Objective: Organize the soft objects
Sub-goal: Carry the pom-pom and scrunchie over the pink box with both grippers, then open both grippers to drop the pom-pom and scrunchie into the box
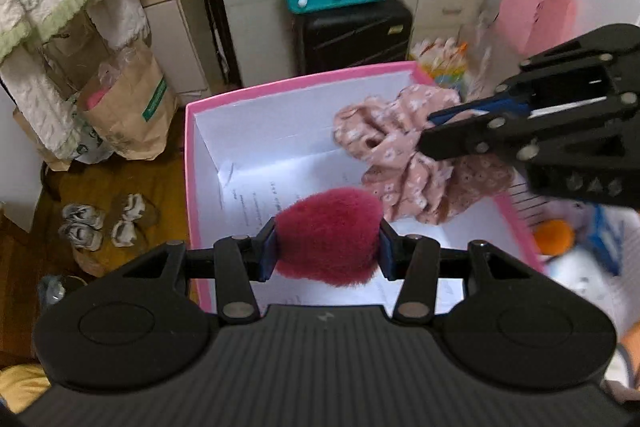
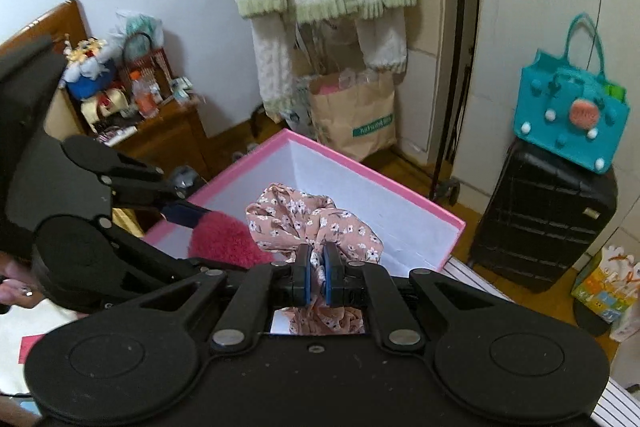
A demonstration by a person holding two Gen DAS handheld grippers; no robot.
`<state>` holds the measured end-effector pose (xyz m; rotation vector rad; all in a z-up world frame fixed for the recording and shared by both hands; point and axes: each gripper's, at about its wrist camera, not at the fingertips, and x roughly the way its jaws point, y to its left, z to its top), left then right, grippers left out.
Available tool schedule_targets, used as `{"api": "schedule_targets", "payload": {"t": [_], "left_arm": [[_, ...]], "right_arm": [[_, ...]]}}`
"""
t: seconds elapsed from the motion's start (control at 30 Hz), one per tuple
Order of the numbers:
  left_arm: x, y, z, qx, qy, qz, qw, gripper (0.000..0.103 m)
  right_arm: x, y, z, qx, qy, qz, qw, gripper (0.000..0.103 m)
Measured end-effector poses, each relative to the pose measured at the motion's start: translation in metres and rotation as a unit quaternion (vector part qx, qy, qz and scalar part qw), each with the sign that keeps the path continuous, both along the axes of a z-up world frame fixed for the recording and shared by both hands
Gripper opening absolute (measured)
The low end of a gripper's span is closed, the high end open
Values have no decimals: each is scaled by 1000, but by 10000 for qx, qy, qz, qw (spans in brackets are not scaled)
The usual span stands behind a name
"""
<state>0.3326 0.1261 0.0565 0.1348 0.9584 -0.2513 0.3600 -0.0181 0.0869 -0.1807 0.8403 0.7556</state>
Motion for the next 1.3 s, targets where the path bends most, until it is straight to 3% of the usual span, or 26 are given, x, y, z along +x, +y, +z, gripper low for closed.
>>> {"api": "schedule_targets", "payload": {"t": [0.2, 0.33, 0.7, 0.93, 1.03, 1.17, 1.3], "left_arm": [[32, -2, -13, 292, 56, 126, 9995, 47], [43, -11, -20, 810, -95, 257, 9963, 47], [56, -7, -27, 564, -120, 400, 9975, 49], [55, -6, -27, 719, -297, 498, 9957, 53], [49, -2, -20, 606, -445, 552, 9956, 58], [32, 3, -10, 468, -548, 539, 9959, 58], [10, 9, 1, 322, -617, 565, 9960, 58]], "right_arm": [[32, 8, -31, -147, 289, -5, 9995, 8], [37, 15, -44, -530, 54, 82, 9985, 8], [52, 25, -62, -624, 269, 512, 9964, 9], [55, 32, -66, -737, 169, 532, 9957, 15], [54, 22, -57, -516, 204, 384, 9977, 17], [45, 2, -37, -174, 316, 168, 9992, 26], [25, -21, -18, 118, 560, 39, 9984, 27]]}}
